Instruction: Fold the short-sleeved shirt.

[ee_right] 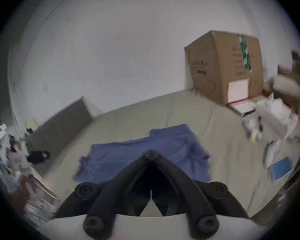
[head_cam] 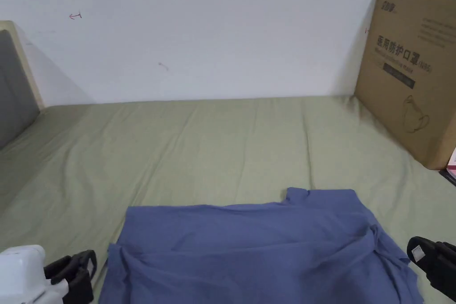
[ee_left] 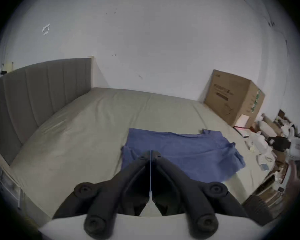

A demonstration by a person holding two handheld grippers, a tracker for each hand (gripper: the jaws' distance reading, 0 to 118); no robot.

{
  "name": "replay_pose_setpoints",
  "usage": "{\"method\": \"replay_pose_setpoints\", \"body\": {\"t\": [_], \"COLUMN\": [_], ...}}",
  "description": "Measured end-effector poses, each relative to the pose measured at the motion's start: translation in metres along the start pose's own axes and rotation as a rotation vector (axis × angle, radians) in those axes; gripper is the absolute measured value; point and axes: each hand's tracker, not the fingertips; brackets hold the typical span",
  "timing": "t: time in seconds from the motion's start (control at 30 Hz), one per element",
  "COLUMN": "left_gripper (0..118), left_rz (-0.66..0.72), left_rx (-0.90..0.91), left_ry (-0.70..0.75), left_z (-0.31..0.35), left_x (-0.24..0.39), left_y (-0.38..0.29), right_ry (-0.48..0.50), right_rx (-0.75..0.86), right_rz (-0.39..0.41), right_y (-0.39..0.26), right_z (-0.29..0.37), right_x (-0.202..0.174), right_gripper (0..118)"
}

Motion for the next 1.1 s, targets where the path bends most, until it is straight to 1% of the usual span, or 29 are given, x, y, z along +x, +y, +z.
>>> {"method": "replay_pose_setpoints", "body": {"t": [0.03, 0.07, 0.13, 0.17, 0.23, 0.3, 0.33, 0.37, 0.4, 0.43, 0.47, 0.5, 0.63, 0.67, 0.73, 0.77, 0.8, 0.87, 0.93, 1.0, 1.03, 1.07, 1.1], "left_gripper": [0, 0, 1, 1, 1, 1, 12, 42, 81, 108, 111, 109, 109, 111, 118, 118, 118, 118, 118, 118, 112, 101, 82], "left_rz": [-0.004, -0.013, -0.026, -0.012, 0.056, 0.087, 0.109, 0.124, 0.132, 0.120, 0.118, 0.116, 0.160, 0.168, 0.117, 0.104, 0.101, 0.119, 0.081, 0.058, 0.008, -0.023, -0.054], "left_rx": [-0.010, -0.046, -0.226, -0.308, -0.496, -0.553, -0.599, -0.638, -0.654, -0.689, -0.686, -0.678, -0.728, -0.754, -0.765, -0.765, -0.761, -0.723, -0.698, -0.668, -0.645, -0.613, -0.561], "left_ry": [0.018, 0.036, 0.037, 0.029, 0.064, 0.053, 0.058, 0.069, 0.104, 0.139, 0.127, 0.128, 0.154, 0.158, 0.143, 0.115, 0.122, 0.168, 0.188, 0.201, 0.228, 0.224, 0.225], "left_z": [0.002, -0.003, -0.026, -0.040, -0.076, -0.104, -0.117, -0.128, -0.134, -0.142, -0.147, -0.151, -0.167, -0.173, -0.182, -0.181, -0.182, -0.180, -0.176, -0.168, -0.164, -0.160, -0.151], "left_x": [0.000, 0.001, -0.006, -0.013, -0.029, -0.045, -0.053, -0.059, -0.061, -0.065, -0.067, -0.070, -0.079, -0.081, -0.080, -0.076, -0.075, -0.071, -0.065, -0.058, -0.054, -0.050, -0.046], "left_y": [0.000, 0.003, 0.010, 0.011, 0.007, -0.002, -0.006, -0.010, -0.016, -0.021, -0.026, -0.029, -0.052, -0.059, -0.073, -0.075, -0.078, -0.083, -0.084, -0.083, -0.079, -0.075, -0.070], "right_ry": [0.032, 0.009, -0.002, -0.003, -0.005, 0.015, 0.037, 0.049, 0.052, 0.050, 0.050, 0.049, 0.042, 0.040, 0.031, 0.017, -0.006, -0.020, -0.022, -0.015, -0.023, -0.031, -0.036], "right_rx": [0.005, 0.015, 0.005, -0.002, -0.013, -0.024, -0.031, -0.035, -0.037, -0.041, -0.048, -0.060, -0.094, -0.098, -0.103, -0.100, -0.086, -0.061, -0.045, -0.056, -0.063, -0.068, -0.073], "right_rz": [-0.043, -0.061, -0.057, -0.059, -0.074, -0.116, -0.142, -0.153, -0.152, -0.149, -0.144, -0.137, -0.126, -0.124, -0.122, -0.115, -0.102, -0.102, -0.132, -0.190, -0.209, -0.217, -0.225], "right_y": [-0.001, -0.003, 0.001, 0.003, 0.006, 0.006, 0.006, 0.006, 0.005, 0.005, 0.005, 0.004, 0.000, -0.001, -0.003, -0.004, -0.004, -0.009, -0.008, -0.008, -0.008, -0.009, -0.009], "right_z": [0.000, 0.001, -0.001, -0.003, -0.006, -0.009, -0.009, -0.010, -0.010, -0.010, -0.010, -0.011, -0.012, -0.013, -0.016, -0.016, -0.016, -0.016, -0.016, -0.018, -0.020, -0.021, -0.022], "right_x": [0.000, -0.002, -0.001, 0.001, 0.002, 0.006, 0.007, 0.008, 0.008, 0.008, 0.009, 0.010, 0.010, 0.011, 0.012, 0.011, 0.010, 0.019, 0.023, 0.029, 0.032, 0.035, 0.038], "right_gripper": [0, 0, 0, 0, 0, 0, 0, 0, 0, 0, 0, 0, 0, 0, 0, 0, 0, 0, 0, 0, 0, 0, 0]}}
